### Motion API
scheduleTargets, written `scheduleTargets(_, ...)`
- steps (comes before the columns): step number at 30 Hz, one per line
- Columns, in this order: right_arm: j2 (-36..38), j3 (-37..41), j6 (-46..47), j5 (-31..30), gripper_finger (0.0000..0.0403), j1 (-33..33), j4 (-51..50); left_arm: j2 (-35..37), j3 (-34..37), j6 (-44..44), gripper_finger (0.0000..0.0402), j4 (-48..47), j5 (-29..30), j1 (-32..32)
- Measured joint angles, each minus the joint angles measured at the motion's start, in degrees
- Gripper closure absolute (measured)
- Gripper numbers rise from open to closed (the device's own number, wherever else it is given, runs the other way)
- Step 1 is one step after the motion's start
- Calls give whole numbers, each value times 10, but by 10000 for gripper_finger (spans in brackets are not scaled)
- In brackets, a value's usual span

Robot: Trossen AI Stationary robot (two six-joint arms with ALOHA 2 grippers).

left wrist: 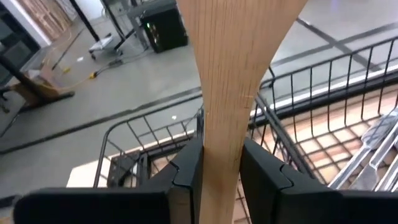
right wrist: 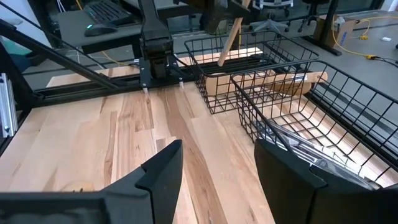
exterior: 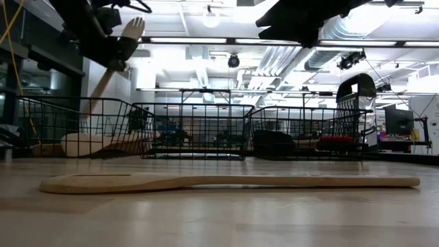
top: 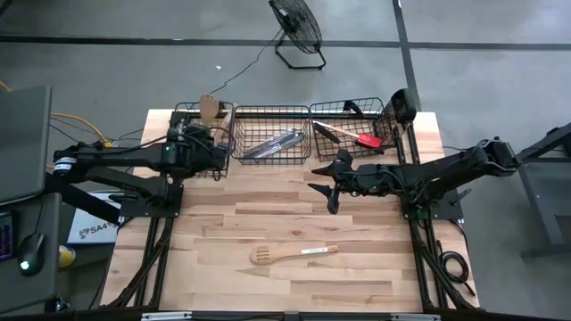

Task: Pick & Place Kitchen Items
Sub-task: Put the wooden serving fork into the left wire basket

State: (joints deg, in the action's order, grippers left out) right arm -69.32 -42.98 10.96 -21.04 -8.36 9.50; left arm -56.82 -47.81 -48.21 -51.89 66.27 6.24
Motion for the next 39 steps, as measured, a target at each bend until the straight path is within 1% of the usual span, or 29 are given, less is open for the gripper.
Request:
scheduleTargets(2,0,0,0,0,212,0,0,0,0,-3,326,-6,-20,16)
scheduleTargets(5,0,0,0,0,212,0,1,-2,0,7,326,-8,-82,58)
scheduleTargets(10,0,0,0,0,212,0,2,-12,0,41,326,-13,-154,134)
scheduleTargets(13,0,0,0,0,212,1,2,-16,0,61,326,-21,-214,177)
scheduleTargets(16,0,0,0,0,212,3,1,-28,0,85,326,-17,-257,213)
scheduleTargets(22,0,0,0,0,212,2,1,-64,0,124,326,-7,-270,249)
scheduleTargets(26,0,0,0,0,212,2,1,-83,0,134,326,-2,-275,262)
scheduleTargets(39,0,0,9,0,212,2,0,-142,0,135,326,1,-274,264)
